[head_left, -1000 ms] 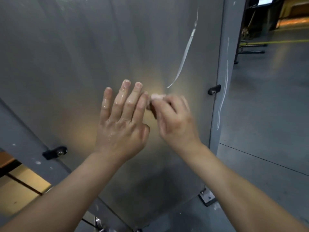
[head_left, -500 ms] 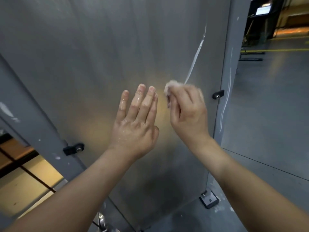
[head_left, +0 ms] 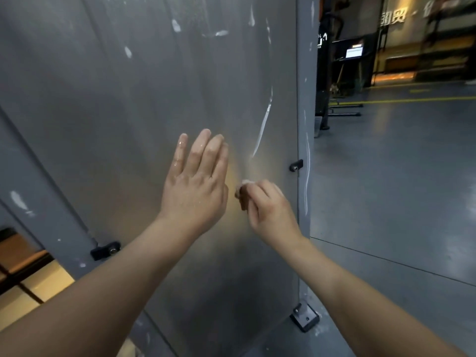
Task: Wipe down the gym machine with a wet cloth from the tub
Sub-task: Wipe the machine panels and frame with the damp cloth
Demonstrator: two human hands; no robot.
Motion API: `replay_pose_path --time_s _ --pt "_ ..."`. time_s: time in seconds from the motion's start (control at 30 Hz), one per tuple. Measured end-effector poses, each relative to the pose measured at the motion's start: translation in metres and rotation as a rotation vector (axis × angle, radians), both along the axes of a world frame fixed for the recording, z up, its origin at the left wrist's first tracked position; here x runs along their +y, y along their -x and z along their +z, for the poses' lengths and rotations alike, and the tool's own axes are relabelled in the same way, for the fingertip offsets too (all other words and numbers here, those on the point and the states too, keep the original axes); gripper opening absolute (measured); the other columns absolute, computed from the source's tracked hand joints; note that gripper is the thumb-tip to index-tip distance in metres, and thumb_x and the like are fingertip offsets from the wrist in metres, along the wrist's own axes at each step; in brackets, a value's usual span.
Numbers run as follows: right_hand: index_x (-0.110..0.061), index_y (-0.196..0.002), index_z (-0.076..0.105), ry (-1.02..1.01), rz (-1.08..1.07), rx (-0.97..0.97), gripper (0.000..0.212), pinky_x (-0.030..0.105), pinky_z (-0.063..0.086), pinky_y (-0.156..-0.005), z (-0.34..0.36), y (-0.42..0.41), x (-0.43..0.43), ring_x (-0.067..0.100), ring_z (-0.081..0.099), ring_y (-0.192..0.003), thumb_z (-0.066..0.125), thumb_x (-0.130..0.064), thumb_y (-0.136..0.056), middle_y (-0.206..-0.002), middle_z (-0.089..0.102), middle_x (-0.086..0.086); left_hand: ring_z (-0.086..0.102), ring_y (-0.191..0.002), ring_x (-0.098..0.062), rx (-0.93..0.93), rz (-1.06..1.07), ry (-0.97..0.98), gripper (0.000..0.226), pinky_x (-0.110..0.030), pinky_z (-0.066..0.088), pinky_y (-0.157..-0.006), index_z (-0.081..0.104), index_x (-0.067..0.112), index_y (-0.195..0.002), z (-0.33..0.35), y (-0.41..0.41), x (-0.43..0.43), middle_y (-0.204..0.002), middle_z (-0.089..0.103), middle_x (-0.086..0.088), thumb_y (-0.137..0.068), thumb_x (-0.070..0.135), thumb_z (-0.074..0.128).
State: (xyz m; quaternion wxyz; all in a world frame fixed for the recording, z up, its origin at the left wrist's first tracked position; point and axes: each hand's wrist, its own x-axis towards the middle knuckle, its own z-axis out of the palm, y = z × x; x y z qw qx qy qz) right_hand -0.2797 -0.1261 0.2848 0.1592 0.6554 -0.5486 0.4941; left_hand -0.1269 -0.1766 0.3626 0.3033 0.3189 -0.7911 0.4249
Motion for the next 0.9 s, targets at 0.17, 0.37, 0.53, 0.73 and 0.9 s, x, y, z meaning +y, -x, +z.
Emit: replay_pose_path --time_s 0.17,0.37,0.53,0.73,0.9 --pt "-0.017 -0.100 0.065 0.097 -0.055 -0.075 0.015 0.040 0.049 -0.073 0.052 0.016 -0.020 0.023 0.055 -0.081 0.051 -0.013 -0.100 -0.086 0.060 0.000 0.011 -0.154 -0.032 -0.105 0.119 -0.002 0.073 -0.053 -0.008 -0.126 0.031 0.003 -0.156 0.001 0.000 -0.012 -0.164 0.029 -0.012 -0.092 0.028 0.052" --pt "-0.012 -0.103 0.065 0.053 0.013 -0.033 0.015 0.034 0.045 -0.074 0.005 0.005 -0.010 0.023 0.053 -0.081 0.056 -0.002 -0.096 -0.091 0.057 -0.001 -0.004 -0.155 -0.033 -0.164 0.194 0.008 0.074 -0.054 -0.015 -0.124 0.016 0.003 -0.161 -0.003 -0.001 -0.014 -0.168 0.013 -0.011 -0.098 0.035 0.040" --pt "-0.014 -0.103 0.064 0.092 -0.032 0.001 0.015 0.044 0.048 -0.070 0.047 0.033 -0.028 0.026 0.056 -0.080 0.051 -0.014 -0.098 -0.087 0.060 0.004 0.006 -0.155 -0.034 -0.132 0.165 0.047 0.071 -0.055 -0.011 -0.125 0.025 0.001 -0.159 -0.004 0.000 -0.019 -0.166 0.022 -0.013 -0.097 0.031 0.042" --pt "-0.014 -0.102 0.063 0.033 0.002 0.057 0.016 0.046 0.048 -0.073 0.021 0.017 -0.022 0.029 0.052 -0.078 0.051 -0.005 -0.096 -0.086 0.057 0.003 0.005 -0.155 -0.034 -0.148 0.178 0.049 0.071 -0.056 -0.012 -0.124 0.023 0.002 -0.159 -0.003 0.000 -0.017 -0.167 0.019 -0.012 -0.097 0.032 0.039" --pt "-0.016 -0.095 0.064 0.203 -0.089 -0.121 0.018 0.041 0.049 -0.074 0.078 0.048 -0.040 0.018 0.055 -0.080 0.049 -0.005 -0.095 -0.082 0.063 0.000 0.004 -0.155 -0.034 -0.147 0.198 0.063 0.067 -0.056 -0.014 -0.124 0.024 0.004 -0.160 -0.005 0.001 -0.018 -0.167 0.022 -0.011 -0.099 0.031 0.034"
